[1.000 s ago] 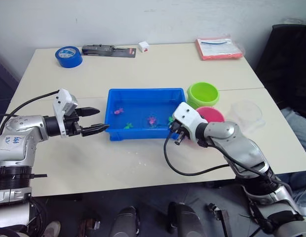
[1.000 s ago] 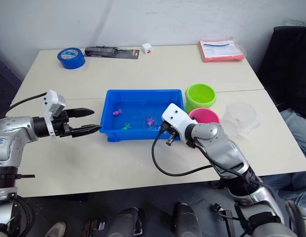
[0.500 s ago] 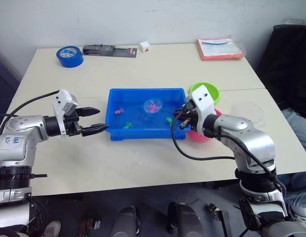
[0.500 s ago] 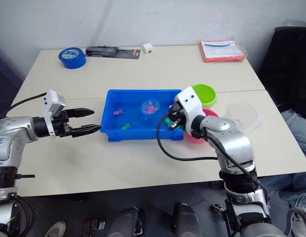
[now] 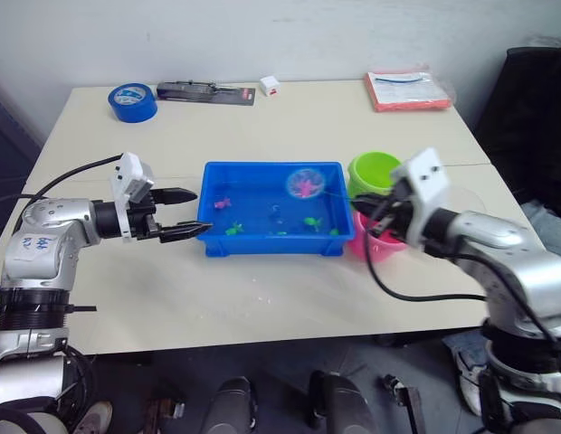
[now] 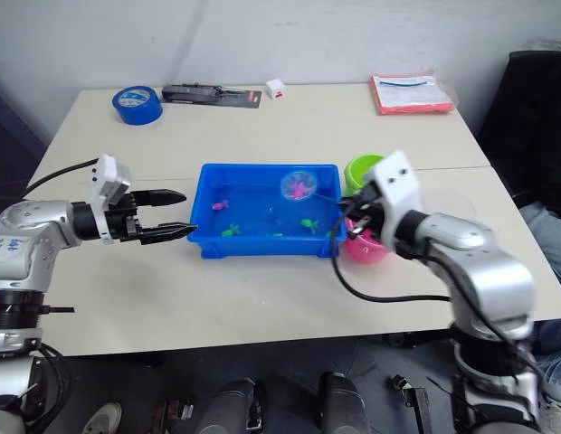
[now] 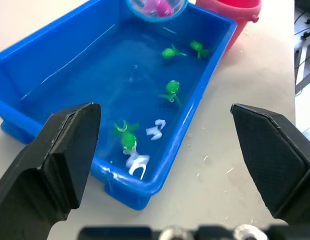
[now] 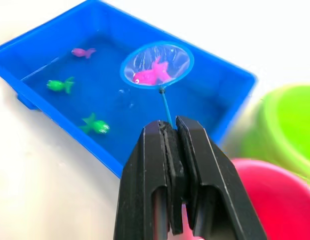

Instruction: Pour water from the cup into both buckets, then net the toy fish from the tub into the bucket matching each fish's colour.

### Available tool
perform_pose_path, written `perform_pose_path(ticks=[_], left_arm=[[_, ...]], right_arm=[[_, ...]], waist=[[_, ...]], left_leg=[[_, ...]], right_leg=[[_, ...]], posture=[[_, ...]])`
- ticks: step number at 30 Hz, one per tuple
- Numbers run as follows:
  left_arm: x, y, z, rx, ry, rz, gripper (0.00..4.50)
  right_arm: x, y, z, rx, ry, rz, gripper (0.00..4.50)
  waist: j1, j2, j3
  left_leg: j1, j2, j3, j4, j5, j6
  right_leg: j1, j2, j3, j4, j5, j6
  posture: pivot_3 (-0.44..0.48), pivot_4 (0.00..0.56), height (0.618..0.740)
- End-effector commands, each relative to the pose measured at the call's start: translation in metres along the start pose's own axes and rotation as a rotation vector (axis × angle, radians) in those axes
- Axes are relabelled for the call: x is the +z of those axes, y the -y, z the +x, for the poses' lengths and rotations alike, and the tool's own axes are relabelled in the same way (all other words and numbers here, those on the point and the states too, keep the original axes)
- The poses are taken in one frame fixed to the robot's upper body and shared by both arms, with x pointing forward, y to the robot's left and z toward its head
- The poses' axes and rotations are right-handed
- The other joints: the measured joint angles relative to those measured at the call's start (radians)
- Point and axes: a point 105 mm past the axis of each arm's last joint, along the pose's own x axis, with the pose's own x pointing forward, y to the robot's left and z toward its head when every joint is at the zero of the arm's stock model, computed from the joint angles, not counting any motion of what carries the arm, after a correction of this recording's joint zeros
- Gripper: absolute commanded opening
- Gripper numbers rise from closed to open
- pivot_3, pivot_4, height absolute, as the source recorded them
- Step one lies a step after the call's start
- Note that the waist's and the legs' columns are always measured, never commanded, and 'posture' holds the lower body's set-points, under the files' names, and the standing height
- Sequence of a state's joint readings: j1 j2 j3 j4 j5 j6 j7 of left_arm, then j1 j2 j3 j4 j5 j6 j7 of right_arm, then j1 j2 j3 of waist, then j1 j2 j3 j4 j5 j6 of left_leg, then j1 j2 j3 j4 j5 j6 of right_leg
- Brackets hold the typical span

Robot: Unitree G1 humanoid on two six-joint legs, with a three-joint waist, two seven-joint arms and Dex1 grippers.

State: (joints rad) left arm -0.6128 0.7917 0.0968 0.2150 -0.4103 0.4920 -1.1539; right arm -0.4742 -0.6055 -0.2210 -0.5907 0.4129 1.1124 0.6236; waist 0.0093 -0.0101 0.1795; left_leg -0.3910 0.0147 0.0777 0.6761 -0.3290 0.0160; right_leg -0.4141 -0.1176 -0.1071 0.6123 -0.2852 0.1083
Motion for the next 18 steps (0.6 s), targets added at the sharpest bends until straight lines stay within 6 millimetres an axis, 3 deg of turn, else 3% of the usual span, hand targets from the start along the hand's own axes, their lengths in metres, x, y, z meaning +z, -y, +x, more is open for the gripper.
perform_pose_path(ticks=[1,6,9,13,18], left_arm=[[0.014,0.0,0.008,-0.039,0.031,0.054,4.48],[0.018,-0.004,0.023,-0.079,0.045,0.064,4.48],[0.02,-0.007,0.03,-0.102,0.052,0.07,4.48],[0.022,-0.01,0.039,-0.13,0.055,0.075,4.48],[0.021,-0.011,0.046,-0.155,0.054,0.075,4.48]], right_arm=[[0.019,0.01,-0.042,-0.042,0.052,-0.063,0.78],[0.009,0.033,-0.086,-0.188,-0.039,-0.09,0.78],[-0.003,0.034,-0.101,-0.232,-0.102,-0.122,0.78],[-0.015,0.029,-0.104,-0.28,-0.174,-0.244,0.78],[-0.025,0.025,-0.095,-0.311,-0.259,-0.582,0.78]], waist=[[0.003,0.0,0.0],[0.015,0.0,0.0],[0.016,0.0,0.0],[0.014,0.0,0.0],[0.014,-0.001,0.0]], left_leg=[[0.0,0.0,0.001,0.0,0.0,0.0],[0.0,0.0,0.002,0.001,-0.001,0.001],[0.001,0.0,0.004,0.001,-0.001,0.001],[0.001,0.0,0.004,0.002,-0.001,0.001],[0.001,0.0,0.005,0.004,-0.001,0.002]], right_leg=[[0.0,0.0,0.0,0.0,0.0,0.0],[0.0,0.0,0.001,0.0,0.0,0.0],[0.0,0.0,0.002,0.0,0.0,0.0],[0.0,0.001,0.002,0.0,0.0,0.0],[0.0,0.0,0.003,0.001,0.0,0.001]], posture=[[0.0,0.15,0.737],[0.0,0.15,0.737],[0.0,0.15,0.737],[0.0,0.15,0.737],[0.0,0.15,0.737]])
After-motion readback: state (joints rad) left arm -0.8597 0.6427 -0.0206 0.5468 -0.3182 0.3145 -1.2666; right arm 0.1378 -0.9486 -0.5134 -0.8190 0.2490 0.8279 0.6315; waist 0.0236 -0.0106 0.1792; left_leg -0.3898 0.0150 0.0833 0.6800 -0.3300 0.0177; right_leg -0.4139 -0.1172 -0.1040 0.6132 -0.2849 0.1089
